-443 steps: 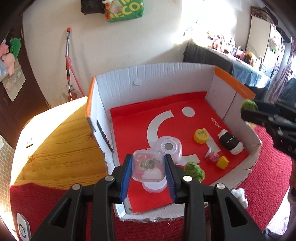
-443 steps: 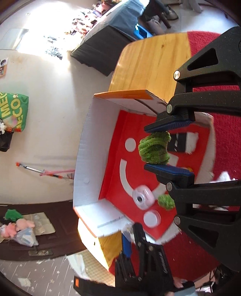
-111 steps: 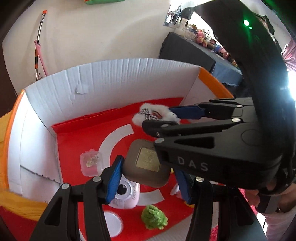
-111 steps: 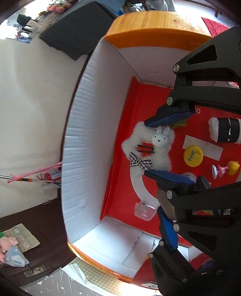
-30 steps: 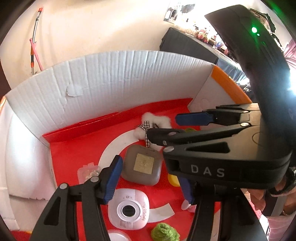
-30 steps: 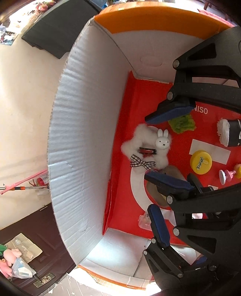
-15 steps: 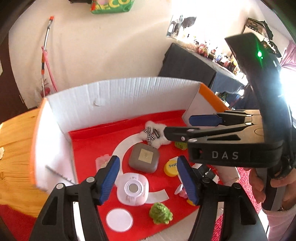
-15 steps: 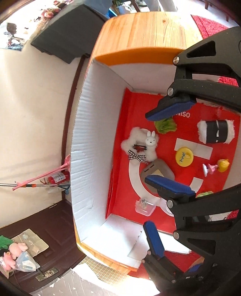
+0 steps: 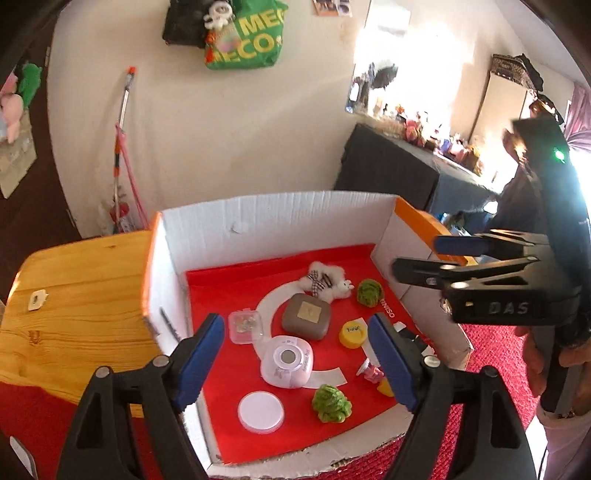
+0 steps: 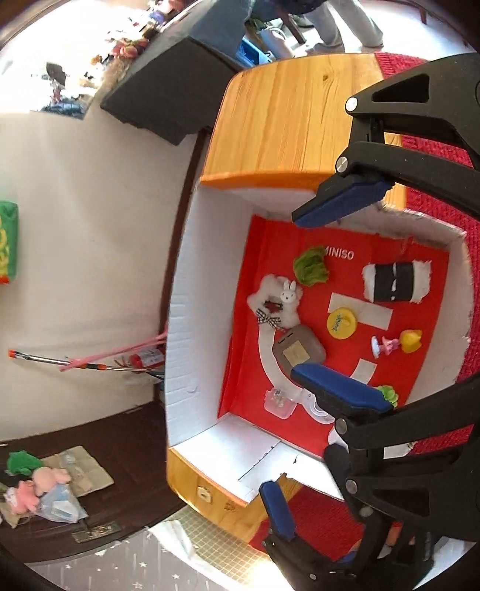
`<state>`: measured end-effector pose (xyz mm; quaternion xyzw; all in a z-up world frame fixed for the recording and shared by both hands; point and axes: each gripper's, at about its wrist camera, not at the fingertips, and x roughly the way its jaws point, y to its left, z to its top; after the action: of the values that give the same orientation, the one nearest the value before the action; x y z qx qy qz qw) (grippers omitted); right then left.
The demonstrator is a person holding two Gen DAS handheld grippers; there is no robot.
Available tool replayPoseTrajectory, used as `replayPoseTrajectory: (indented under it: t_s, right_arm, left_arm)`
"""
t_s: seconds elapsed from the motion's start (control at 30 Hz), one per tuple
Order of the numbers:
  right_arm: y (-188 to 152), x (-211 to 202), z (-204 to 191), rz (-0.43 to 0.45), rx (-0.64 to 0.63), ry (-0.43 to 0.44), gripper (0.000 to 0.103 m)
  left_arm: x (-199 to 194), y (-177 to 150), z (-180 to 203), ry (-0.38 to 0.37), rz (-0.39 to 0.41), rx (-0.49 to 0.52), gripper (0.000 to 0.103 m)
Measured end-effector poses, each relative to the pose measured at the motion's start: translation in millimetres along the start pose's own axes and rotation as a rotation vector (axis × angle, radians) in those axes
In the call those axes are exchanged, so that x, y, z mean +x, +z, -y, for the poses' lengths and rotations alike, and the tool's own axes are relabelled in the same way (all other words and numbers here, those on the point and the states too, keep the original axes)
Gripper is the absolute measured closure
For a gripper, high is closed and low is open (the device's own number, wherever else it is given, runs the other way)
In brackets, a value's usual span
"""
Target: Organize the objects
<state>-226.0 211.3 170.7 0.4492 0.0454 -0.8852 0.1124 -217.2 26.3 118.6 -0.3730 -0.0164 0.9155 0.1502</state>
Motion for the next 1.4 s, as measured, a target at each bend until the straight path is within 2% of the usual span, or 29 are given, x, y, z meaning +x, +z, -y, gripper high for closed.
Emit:
replayPoseTrajectory:
  t_s: [0.1, 0.3, 0.53, 0.7, 0.97, 1.4]
  right_arm:
    - [-13, -15, 7, 0.053, 0.009, -0.003, 0.021]
    - [-47, -35, 7, 0.162, 0.002, -0.013, 0.020]
    - [-82, -41, -1, 0.270, -0.008, -0.068, 0.015]
    - [-97, -30, -6, 0.296, -0.007, -0.092, 0.015]
    - [-109, -8, -6, 0.314, 0.007, -0.097, 0.015]
    - [-114, 12, -4, 0.311, 0.012, -0.113, 0.015]
  left_arm:
    - [-8, -8, 2, 0.043, 0.037, 0.005, 0.015]
    - [-18, -25, 4, 0.090, 0.071, -0.003, 0.013]
    - [-19, -45, 6, 0.165, 0.123, -0.015, 0.011]
    - [-22, -57, 4, 0.174, 0.144, -0.026, 0.008]
    - [-21, -71, 0, 0.238, 0.177, -0.022, 0.007]
    - [-11, -81, -6, 0.255, 0.194, -0.051, 0.007]
